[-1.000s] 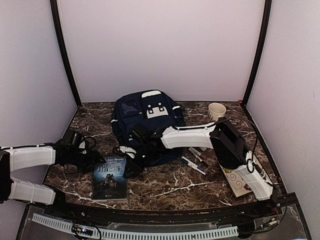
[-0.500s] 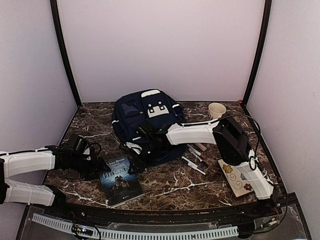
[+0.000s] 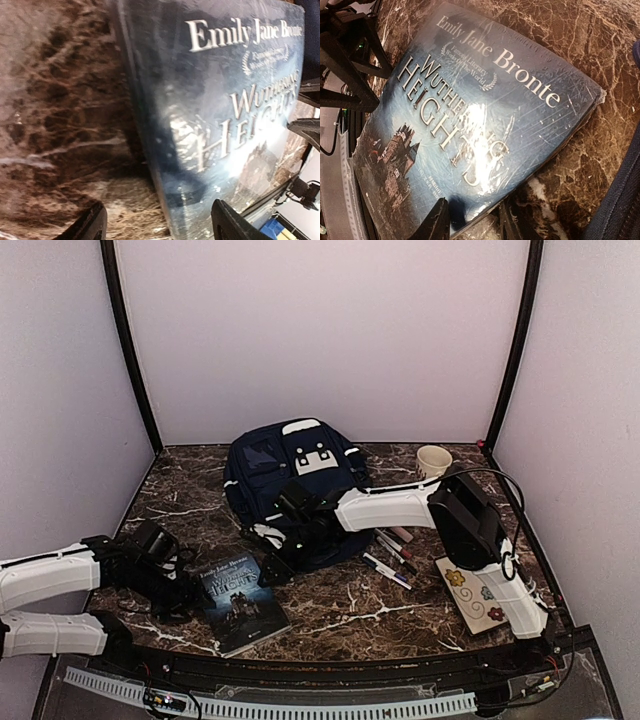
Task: Pack the student bag
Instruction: Pick up the book at the center of the board.
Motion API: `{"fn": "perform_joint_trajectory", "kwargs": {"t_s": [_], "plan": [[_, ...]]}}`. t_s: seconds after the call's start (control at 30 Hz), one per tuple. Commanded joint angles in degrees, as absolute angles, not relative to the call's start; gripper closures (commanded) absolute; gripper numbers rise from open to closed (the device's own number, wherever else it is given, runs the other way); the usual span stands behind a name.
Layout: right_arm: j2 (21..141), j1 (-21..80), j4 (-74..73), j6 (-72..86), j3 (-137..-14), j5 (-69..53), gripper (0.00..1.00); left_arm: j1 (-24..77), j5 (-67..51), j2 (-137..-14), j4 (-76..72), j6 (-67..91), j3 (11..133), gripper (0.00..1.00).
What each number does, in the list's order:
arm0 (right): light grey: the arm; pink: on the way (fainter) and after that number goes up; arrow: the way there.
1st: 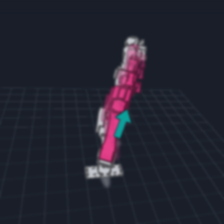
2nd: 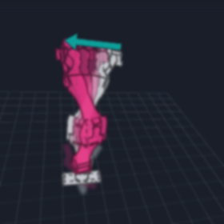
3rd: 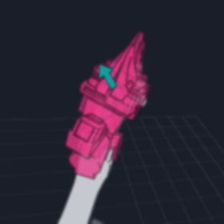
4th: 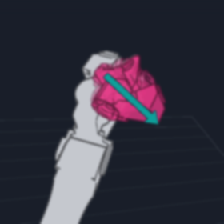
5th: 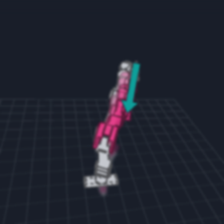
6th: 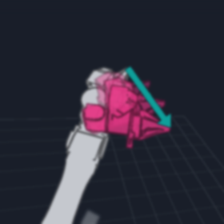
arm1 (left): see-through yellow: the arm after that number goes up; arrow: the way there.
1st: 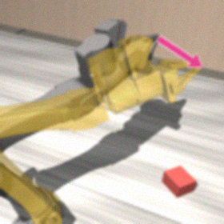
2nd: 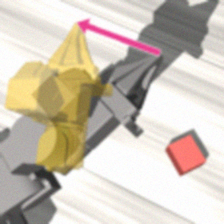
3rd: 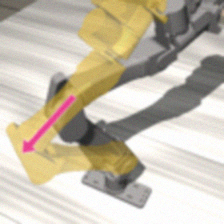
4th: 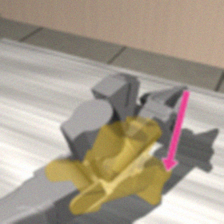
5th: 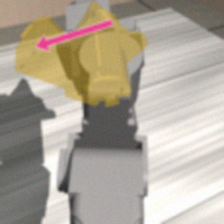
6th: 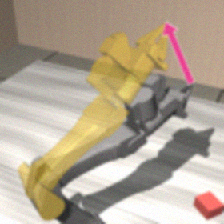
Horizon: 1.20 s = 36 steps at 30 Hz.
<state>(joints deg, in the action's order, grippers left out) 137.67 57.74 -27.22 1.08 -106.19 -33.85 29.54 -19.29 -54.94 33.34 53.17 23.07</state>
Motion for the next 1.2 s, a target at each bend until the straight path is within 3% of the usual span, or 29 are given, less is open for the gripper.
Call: {"fn": "perform_joint_trajectory", "kwargs": {"t_s": [0.0,0.4,0.7,0.93,1.07,1.17], "plan": [[143.1,56.1,-34.5,1.7,-102.6,-24.2,0.67,31.3,-22.4,-53.0,28.4,58.8,18.0,0.26],[147.1,55.9,-34.7,2.6,-101.2,-26.6,0.68,33.9,-19.9,-42.5,2.3,71.6,6.4,0.26],[147.2,55.8,-34.8,2.4,-101.5,-27.2,0.68,34.9,-17.1,-42.7,-11.3,69.1,11.7,0.28],[146.3,55.7,-34.0,3.1,-100.9,-25.9,0.67,37.1,-14.3,-43.5,-9.5,67.4,16.6,0.42],[146.3,55.7,-34.0,3.4,-100.8,-25.8,0.67,37.7,-13.9,-43.1,-11.7,70.5,16.6,0.59],[146.3,55.7,-33.8,3.5,-100.7,-26.1,0.66,37.8,-13.5,-43.3,-10.1,71.1,19.0,0.59]]}}
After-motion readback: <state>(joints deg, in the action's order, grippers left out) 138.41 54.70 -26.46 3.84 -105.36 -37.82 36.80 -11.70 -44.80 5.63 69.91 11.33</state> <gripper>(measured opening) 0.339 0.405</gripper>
